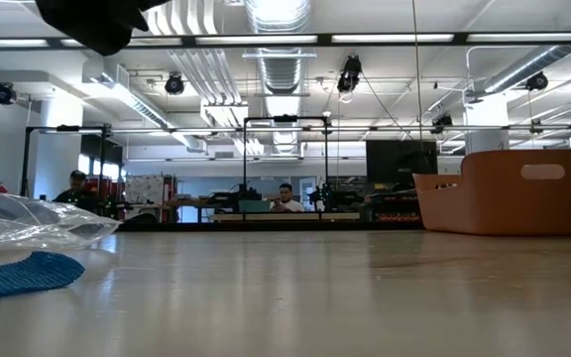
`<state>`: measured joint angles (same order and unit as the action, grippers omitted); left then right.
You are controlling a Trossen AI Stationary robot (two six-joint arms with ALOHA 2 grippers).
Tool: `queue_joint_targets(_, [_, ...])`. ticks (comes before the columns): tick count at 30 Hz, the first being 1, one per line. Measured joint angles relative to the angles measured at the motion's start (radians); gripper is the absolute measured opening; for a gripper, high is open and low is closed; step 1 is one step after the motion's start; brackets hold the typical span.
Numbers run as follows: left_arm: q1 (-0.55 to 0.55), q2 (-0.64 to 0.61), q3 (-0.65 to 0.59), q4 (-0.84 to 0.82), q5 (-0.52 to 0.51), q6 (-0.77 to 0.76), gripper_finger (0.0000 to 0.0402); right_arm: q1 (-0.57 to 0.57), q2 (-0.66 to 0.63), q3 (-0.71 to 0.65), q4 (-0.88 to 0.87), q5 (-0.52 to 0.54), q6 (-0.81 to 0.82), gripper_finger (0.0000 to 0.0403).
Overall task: Roll bandage
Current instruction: Roll the orange bandage
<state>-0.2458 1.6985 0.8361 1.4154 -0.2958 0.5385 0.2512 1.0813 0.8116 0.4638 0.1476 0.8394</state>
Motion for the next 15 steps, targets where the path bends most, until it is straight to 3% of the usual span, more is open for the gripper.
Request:
queue_joint_targets(8, [0.0, -0.001, -0.001, 0.0, -0.034, -0.051, 0.0144, 0.004, 0.008, 0.0, -0.002, 0.006, -0.002, 0.0009])
queue_joint_targets(15, [0.0, -0.012, -0.001, 0.0, -0.063, -0.057, 0.0019, 0.01, 0.005, 0.0, -0.004, -0.035, -0.005, 0.0009])
